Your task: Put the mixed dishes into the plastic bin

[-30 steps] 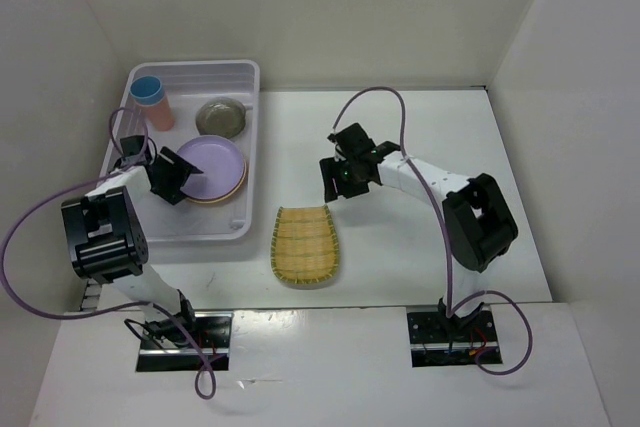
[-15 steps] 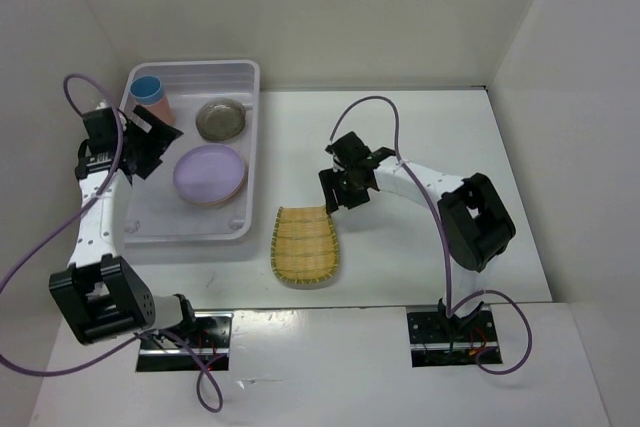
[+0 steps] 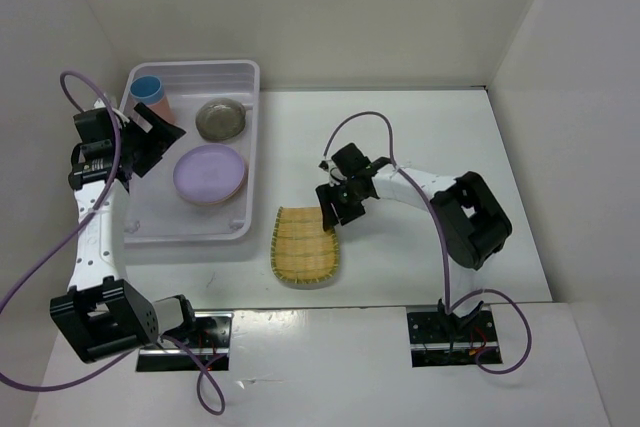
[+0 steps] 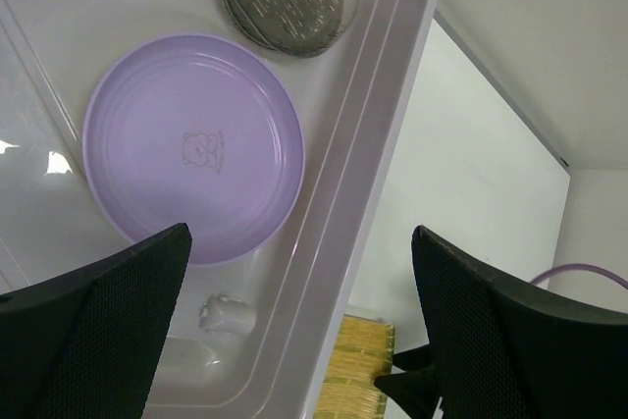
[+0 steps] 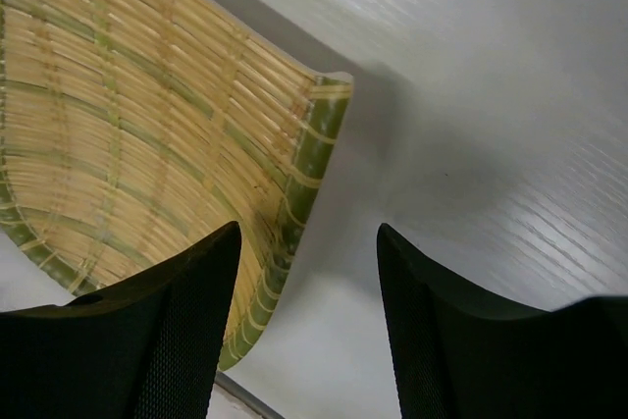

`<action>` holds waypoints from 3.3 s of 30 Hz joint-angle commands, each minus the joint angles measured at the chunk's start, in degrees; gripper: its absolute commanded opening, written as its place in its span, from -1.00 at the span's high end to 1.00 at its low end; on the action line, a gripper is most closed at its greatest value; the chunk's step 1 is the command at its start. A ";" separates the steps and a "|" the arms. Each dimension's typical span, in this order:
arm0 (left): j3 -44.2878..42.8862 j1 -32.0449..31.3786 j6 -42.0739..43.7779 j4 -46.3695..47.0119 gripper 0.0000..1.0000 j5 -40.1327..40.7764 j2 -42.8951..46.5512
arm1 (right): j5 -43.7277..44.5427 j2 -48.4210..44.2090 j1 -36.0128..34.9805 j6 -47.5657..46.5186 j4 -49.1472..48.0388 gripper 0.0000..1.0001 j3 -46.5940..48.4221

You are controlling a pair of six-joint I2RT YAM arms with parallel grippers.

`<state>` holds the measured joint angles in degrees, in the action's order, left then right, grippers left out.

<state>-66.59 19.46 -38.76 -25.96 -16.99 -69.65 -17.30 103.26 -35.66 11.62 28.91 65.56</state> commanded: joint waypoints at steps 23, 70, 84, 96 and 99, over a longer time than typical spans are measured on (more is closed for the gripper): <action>1.02 0.22 2.81 4.41 -0.98 -8.84 1.27 | -6.00 7.83 0.59 -1.51 -3.24 1.00 2.64; -15.94 -32.03 20.83 20.95 -0.98 -39.66 -39.86 | -15.21 -8.96 19.31 5.17 2.65 1.00 24.97; -17.87 -32.55 22.94 19.63 -0.53 -49.54 -41.53 | -16.36 -10.01 18.78 6.22 -0.95 1.00 23.91; -19.02 -34.14 21.19 19.63 0.72 -45.76 -42.06 | -16.36 -8.96 17.20 6.75 -0.96 1.00 24.97; -19.02 -34.14 19.26 20.15 1.00 -42.43 -41.53 | -16.36 -8.43 17.20 6.75 -1.48 1.00 25.58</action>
<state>-83.66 -13.34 -20.99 -8.86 -61.08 -111.46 -31.64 97.08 -17.76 15.40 32.16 87.37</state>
